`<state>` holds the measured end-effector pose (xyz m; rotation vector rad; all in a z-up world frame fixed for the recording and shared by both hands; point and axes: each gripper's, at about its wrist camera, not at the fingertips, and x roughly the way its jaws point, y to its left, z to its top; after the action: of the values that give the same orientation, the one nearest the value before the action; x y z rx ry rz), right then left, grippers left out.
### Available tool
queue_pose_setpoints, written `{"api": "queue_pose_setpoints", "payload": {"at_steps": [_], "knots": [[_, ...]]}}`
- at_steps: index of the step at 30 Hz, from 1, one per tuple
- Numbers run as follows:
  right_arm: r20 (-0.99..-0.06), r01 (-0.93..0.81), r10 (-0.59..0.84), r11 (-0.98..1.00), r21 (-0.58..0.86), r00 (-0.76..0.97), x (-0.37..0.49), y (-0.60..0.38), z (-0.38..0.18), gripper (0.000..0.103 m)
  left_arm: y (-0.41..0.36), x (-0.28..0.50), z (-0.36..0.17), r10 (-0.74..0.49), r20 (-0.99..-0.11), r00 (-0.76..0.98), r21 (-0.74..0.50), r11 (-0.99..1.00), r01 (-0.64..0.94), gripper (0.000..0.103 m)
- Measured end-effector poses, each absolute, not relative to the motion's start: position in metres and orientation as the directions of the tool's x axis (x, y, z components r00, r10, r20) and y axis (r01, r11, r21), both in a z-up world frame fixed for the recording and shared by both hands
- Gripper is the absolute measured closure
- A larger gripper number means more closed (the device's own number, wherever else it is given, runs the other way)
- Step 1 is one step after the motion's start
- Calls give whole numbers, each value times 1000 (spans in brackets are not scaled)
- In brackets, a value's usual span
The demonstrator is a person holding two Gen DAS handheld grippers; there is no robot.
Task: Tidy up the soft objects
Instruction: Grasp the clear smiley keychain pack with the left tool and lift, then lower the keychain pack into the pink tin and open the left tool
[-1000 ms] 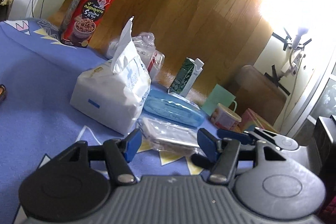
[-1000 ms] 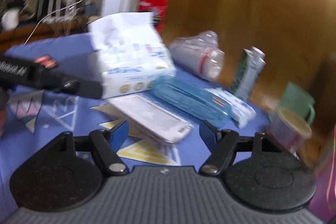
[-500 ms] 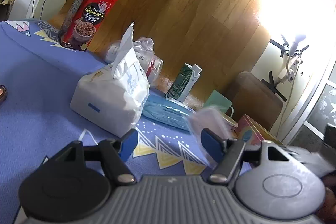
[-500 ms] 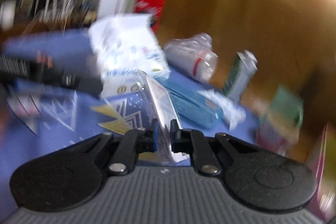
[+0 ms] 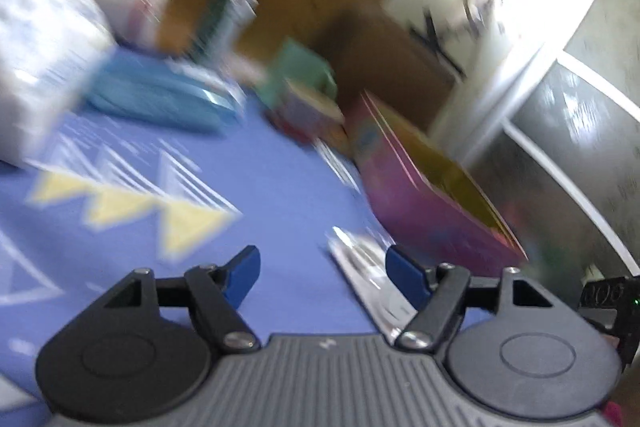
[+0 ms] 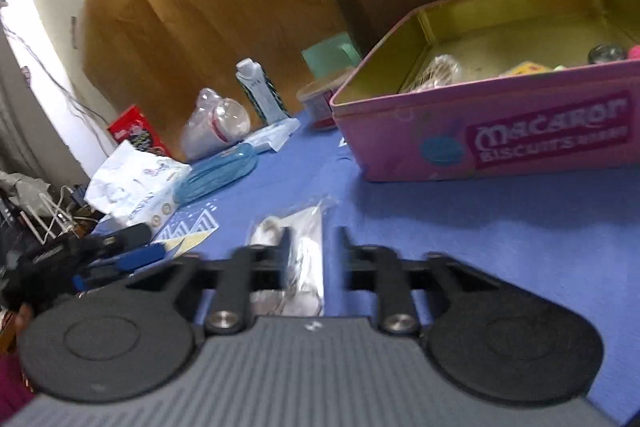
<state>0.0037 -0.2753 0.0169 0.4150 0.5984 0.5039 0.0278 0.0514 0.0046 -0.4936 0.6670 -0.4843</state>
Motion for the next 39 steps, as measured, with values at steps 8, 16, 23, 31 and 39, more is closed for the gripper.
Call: {"api": "queue_pose_setpoints", "payload": {"at_steps": [8,16,23,31,39], "knots": [[-468,-507,493,855,107,733,-30,-228,11,12,-6,47,-2,-621,-528,579,-562,767,310,12],[-535,-535,476,843,51,698,-9,-211,-2,30,-36,42,-1,-597,-539,594,-489,796,356,28],[-411,-491,452,871,12,792,-33,-220,7,30,-45,23,26,-626,-457,632,-472,773,424,33],[-194,-402,379,910,-98,905,-48,-233,40,30,-83,34,75,-660,-361,659,-396,748,532,33],[-174,-254,242,966,-51,955,6,-279,43,30,-154,110,74,-686,-404,605,-360,727,584,34]]}}
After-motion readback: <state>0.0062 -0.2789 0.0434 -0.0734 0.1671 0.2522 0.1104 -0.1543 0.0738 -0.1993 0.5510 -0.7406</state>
